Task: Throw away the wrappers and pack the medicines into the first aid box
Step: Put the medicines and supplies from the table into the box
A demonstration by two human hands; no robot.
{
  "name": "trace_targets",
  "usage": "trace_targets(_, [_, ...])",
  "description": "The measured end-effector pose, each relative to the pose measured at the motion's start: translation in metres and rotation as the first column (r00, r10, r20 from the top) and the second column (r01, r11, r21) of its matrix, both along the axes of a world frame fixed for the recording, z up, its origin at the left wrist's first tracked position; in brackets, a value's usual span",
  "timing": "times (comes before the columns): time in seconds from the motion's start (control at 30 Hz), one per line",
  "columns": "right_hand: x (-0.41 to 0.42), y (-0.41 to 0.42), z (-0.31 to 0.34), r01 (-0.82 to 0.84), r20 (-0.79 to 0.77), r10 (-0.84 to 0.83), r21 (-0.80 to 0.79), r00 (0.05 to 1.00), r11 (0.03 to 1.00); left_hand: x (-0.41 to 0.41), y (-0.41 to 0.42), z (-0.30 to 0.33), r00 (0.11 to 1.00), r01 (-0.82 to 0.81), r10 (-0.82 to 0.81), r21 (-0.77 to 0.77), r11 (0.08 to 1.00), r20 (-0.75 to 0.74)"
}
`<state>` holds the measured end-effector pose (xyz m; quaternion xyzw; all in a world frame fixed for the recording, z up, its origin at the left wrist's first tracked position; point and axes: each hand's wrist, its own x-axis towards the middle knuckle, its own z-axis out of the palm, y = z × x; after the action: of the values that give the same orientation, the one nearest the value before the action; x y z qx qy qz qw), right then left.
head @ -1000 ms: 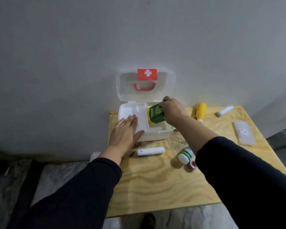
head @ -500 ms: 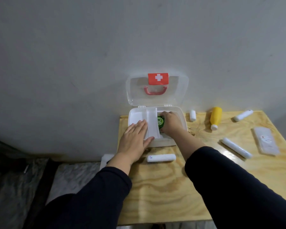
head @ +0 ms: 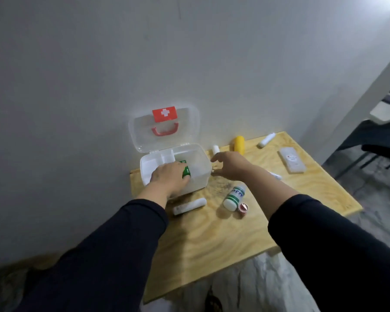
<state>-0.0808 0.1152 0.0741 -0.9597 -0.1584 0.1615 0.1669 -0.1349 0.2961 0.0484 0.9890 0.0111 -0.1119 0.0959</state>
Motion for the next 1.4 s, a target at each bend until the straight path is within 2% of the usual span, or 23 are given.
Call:
trace_targets(0.1, [-0.017, -0.044, 0.006, 0.093, -0.026, -0.095, -0.069, 0.995, 0.993, 0.008, -0.036, 0.014, 0.992, 0.099, -0.106, -0.099, 0.990, -0.068])
trace_targets(0.23, [-0.036, -0.102, 0.015, 0.171, -0.083, -0.187, -0.170, 0.979, 0.970, 0.021, -0.090, 0.021, 0.980, 0.175, -0.190, -0.179, 0.968, -0.066])
trace_targets(0.5, [-0.019, -0.208, 0.008, 0.320, -0.138, -0.354, -0.218, 0.925, 0.922, 0.059, -0.190, 0.010, 0.937, 0.296, -0.316, -0.142, 0.945, -0.147])
trace_targets(0.67, [0.029, -0.249, -0.010, 0.327, -0.130, -0.360, -0.221, 0.924, 0.919, 0.105, -0.237, -0.002, 0.938, 0.249, -0.276, -0.148, 0.957, -0.210])
trace_targets(0.93, [0.085, -0.261, -0.093, 0.527, -0.079, -0.523, 0.064, 0.849, 0.847, 0.156, -0.271, -0.038, 0.944, 0.169, -0.187, -0.088, 0.982, -0.272])
trace_targets(1.07, [0.096, -0.251, -0.122, 0.587, -0.027, -0.588, 0.106, 0.809, 0.803, 0.169, -0.278, -0.045, 0.943, 0.153, -0.168, -0.071, 0.986, -0.286])
trace_targets(1.2, [0.105, -0.252, -0.131, 0.617, 0.032, -0.627, 0.144, 0.779, 0.774, 0.175, -0.279, -0.048, 0.945, 0.140, -0.151, -0.058, 0.988, -0.292])
trace_targets(1.4, [0.110, -0.270, -0.121, 0.608, -0.030, -0.621, 0.246, 0.783, 0.755, 0.173, -0.277, -0.047, 0.938, 0.111, -0.127, -0.070, 0.991, -0.322])
